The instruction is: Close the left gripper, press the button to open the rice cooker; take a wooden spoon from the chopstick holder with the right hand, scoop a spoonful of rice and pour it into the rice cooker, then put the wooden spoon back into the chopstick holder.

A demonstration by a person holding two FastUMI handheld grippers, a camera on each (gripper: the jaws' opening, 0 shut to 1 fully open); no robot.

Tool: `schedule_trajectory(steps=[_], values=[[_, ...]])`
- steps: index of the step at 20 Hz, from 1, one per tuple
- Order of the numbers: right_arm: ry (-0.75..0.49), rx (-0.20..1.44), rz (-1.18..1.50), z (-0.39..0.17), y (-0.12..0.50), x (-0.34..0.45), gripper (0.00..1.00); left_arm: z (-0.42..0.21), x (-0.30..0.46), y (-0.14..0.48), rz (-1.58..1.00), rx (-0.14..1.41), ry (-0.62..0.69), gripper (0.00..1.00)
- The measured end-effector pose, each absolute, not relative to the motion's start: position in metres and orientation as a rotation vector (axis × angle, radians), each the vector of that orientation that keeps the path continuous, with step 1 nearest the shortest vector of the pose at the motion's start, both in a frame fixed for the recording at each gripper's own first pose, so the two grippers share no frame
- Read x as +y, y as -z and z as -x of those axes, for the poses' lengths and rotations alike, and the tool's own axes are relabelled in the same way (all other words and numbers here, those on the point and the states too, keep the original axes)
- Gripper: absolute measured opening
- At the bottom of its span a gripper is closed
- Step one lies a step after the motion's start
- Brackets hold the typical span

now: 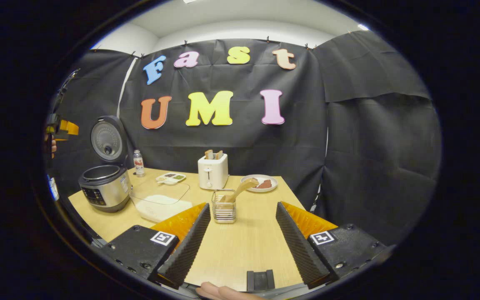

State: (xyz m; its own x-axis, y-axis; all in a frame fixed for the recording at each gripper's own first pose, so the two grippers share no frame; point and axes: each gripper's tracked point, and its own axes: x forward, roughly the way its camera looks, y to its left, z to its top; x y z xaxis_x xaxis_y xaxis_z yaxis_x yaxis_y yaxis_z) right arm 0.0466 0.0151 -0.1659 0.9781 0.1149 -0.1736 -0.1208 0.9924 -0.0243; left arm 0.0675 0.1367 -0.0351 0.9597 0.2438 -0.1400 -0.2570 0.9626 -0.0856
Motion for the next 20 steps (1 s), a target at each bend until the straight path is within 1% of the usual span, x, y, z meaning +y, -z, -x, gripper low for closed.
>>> schedule_trajectory(steps=[2,4,6,9,10,11,12,13,14,15,17,18,19,20], values=[[-0.125,0.173,0.019,-0.051,0.170,0.018,0.99,-0.060,0.128,0.037,0.101,0.123,-0.233,0.94],[-0.123,0.169,-0.001,-0.061,0.174,0.020,1.00,-0.050,0.115,0.036,0.083,0.110,-0.207,0.94],[-0.130,0.188,-0.034,-0.075,0.183,0.025,1.00,-0.035,0.103,0.036,0.056,0.089,-0.183,0.94],[-0.177,0.229,-0.102,-0.099,0.197,0.040,1.00,-0.013,0.089,0.039,0.025,0.057,-0.155,0.94],[-0.180,0.237,-0.112,-0.110,0.202,0.042,0.98,-0.007,0.084,0.040,0.023,0.043,-0.146,0.94],[-0.186,0.240,-0.121,-0.120,0.206,0.045,1.00,-0.001,0.080,0.041,0.017,0.025,-0.137,0.94],[-0.183,0.237,-0.127,-0.131,0.208,0.045,0.97,0.003,0.079,0.043,0.011,0.010,-0.133,0.97],[-0.173,0.227,-0.134,-0.145,0.211,0.044,0.96,0.007,0.079,0.047,0.010,-0.001,-0.133,0.94],[-0.163,0.216,-0.140,-0.156,0.213,0.043,0.96,0.008,0.078,0.052,0.011,-0.005,-0.129,0.94],[-0.145,0.205,-0.143,-0.170,0.215,0.040,1.00,0.010,0.078,0.058,0.014,-0.002,-0.126,0.94],[-0.114,0.197,-0.151,-0.197,0.227,0.036,1.00,0.017,0.076,0.065,0.019,-0.001,-0.120,0.94],[-0.095,0.206,-0.152,-0.211,0.235,0.033,0.92,0.019,0.075,0.067,0.016,-0.003,-0.116,0.94],[-0.094,0.216,-0.160,-0.224,0.242,0.036,0.99,0.021,0.075,0.068,0.011,-0.010,-0.119,0.94],[-0.087,0.230,-0.165,-0.237,0.249,0.039,0.98,0.024,0.075,0.068,0.009,-0.017,-0.120,0.94]])
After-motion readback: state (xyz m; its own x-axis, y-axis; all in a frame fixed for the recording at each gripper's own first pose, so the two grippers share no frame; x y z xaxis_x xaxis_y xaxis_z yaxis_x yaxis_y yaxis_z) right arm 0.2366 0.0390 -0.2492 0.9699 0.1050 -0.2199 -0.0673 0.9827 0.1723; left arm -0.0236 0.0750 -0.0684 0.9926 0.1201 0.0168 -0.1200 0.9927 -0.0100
